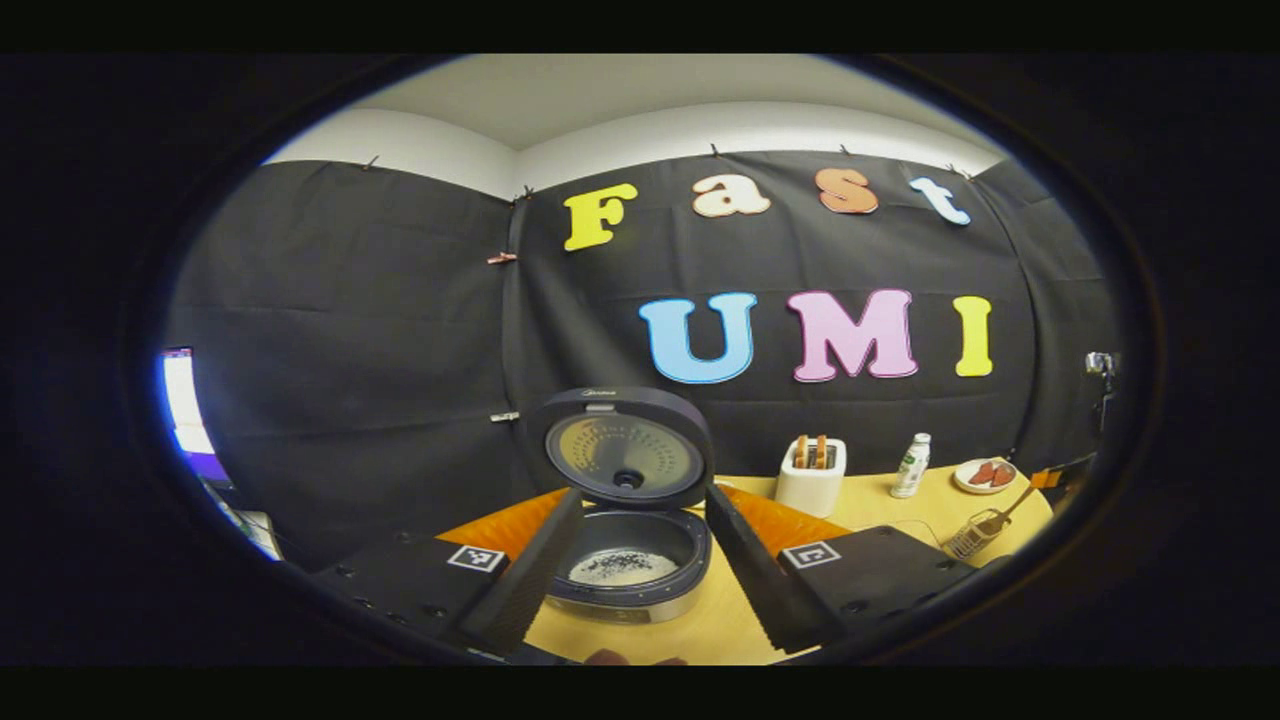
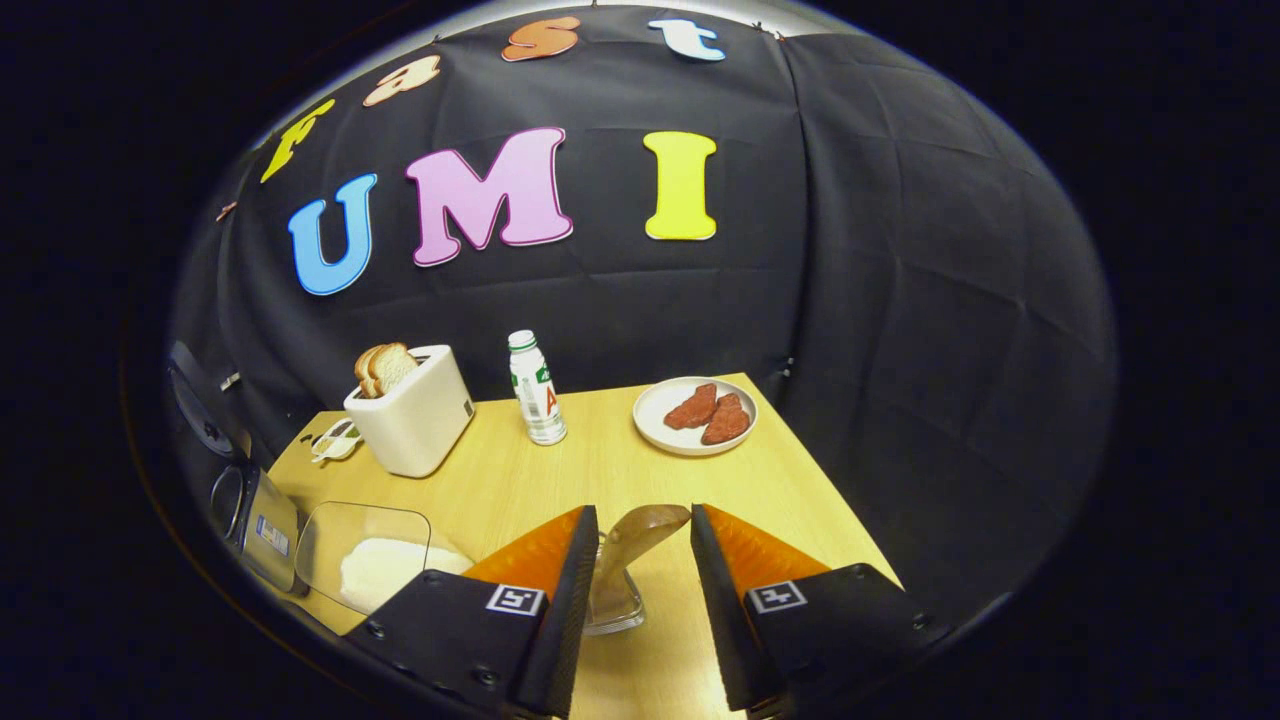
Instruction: Close the left gripper, press the button to open the rice cooker; take a wooden spoon from the chopstick holder with the right hand, scoop a spoonful of rice and pour it into the rice cooker, then put the wooden spoon back into the chopstick holder.
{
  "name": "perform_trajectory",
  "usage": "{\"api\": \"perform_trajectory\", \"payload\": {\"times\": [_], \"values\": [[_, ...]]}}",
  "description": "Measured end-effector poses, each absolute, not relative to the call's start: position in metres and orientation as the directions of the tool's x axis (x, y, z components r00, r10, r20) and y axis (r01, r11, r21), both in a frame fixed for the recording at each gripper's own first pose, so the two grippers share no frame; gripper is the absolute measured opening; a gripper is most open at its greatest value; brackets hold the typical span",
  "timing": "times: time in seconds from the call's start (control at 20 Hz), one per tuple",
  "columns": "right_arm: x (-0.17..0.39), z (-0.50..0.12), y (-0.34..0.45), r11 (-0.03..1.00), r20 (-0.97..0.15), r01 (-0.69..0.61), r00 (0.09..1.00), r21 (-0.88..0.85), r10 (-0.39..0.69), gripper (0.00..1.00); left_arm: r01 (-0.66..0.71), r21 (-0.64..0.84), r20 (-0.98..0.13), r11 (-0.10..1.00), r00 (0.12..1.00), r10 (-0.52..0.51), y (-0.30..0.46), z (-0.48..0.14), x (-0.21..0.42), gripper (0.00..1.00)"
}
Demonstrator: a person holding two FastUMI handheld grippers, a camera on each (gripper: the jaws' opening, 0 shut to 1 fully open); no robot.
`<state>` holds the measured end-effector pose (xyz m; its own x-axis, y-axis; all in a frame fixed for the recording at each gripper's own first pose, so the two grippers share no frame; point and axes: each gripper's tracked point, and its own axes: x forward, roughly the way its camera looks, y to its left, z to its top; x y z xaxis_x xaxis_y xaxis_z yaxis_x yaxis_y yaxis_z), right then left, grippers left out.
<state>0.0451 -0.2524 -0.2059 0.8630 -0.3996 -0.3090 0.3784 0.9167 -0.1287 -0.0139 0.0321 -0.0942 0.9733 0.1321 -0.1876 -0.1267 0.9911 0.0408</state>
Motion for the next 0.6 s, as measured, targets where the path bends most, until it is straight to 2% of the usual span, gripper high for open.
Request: {"api": "perform_trajectory", "payload": {"times": [0.15,0.6], "values": [[0.036,-0.19,-0.26,0.904,-0.275,0.41,0.862,-0.117,-0.426,0.63,-0.12,0.035,-0.184,0.992,0.975,0.125,0.033,-0.093,-0.009,0.85],[0.025,-0.179,-0.231,0.914,-0.259,0.401,0.878,-0.065,-0.403,0.63,-0.085,0.035,-0.154,0.996,0.984,0.09,0.042,-0.084,0.025,0.86]]}}
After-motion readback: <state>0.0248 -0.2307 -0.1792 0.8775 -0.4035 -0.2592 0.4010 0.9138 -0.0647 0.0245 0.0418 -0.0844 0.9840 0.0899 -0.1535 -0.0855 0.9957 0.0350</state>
